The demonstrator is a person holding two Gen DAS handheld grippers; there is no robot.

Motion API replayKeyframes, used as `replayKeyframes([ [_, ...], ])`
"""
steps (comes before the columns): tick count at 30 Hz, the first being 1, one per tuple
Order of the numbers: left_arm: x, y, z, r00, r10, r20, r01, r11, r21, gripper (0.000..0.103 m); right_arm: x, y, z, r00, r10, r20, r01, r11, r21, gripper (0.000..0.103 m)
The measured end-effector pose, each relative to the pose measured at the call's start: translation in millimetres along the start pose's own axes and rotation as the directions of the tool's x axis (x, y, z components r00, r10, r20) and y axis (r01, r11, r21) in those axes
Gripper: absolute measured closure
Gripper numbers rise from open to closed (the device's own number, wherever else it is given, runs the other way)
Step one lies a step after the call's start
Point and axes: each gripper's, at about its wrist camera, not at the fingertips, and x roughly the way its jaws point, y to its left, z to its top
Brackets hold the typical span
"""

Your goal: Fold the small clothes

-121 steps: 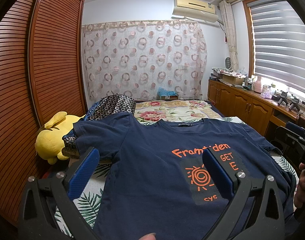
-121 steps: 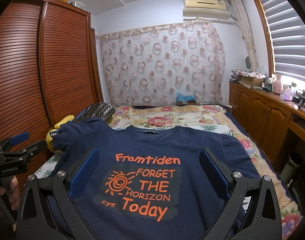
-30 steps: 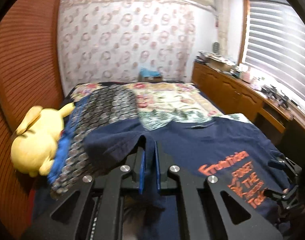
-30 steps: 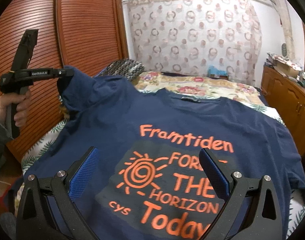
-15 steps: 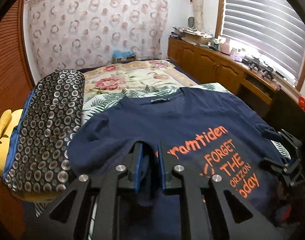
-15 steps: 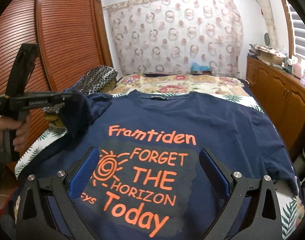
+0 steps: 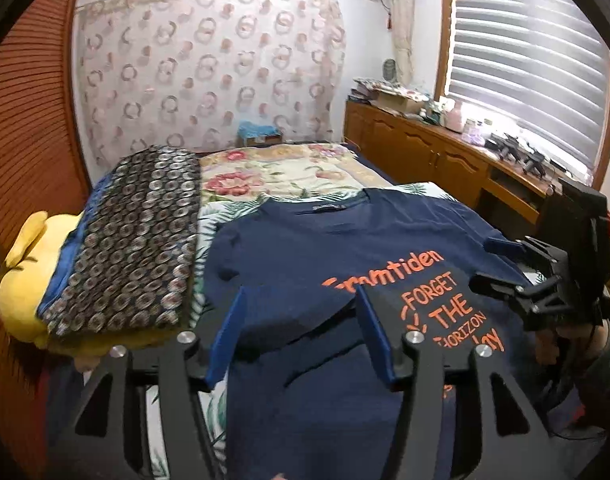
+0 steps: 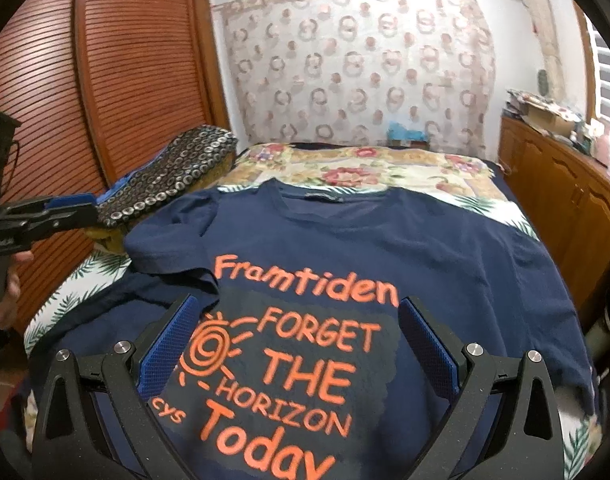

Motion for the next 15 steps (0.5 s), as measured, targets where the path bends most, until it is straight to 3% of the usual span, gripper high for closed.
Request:
replayKeyframes([
  [7,-20,32,-15,0.997,0.059,0.039,-0.057,0.997,-0.053,0.043,29,37,27,0.993,0.112,-0.042,-0.116,0.988,-0.105,0.010],
  [10,-31,39,-21,0.994,0.094,0.055,-0.091,0.994,-0.057,0.043,47,60,36,0.981,0.176,-0.079,-0.187,0.968,-0.167,0.019],
  [12,-37,45,-24,0.991,0.112,0.067,-0.107,0.992,-0.067,0.042,60,75,41,0.969,0.221,-0.111,-0.239,0.951,-0.197,0.031],
  [15,-43,55,-31,0.990,0.120,0.076,-0.112,0.989,-0.095,0.042,83,100,43,0.946,0.278,-0.165,-0.311,0.922,-0.229,0.037],
])
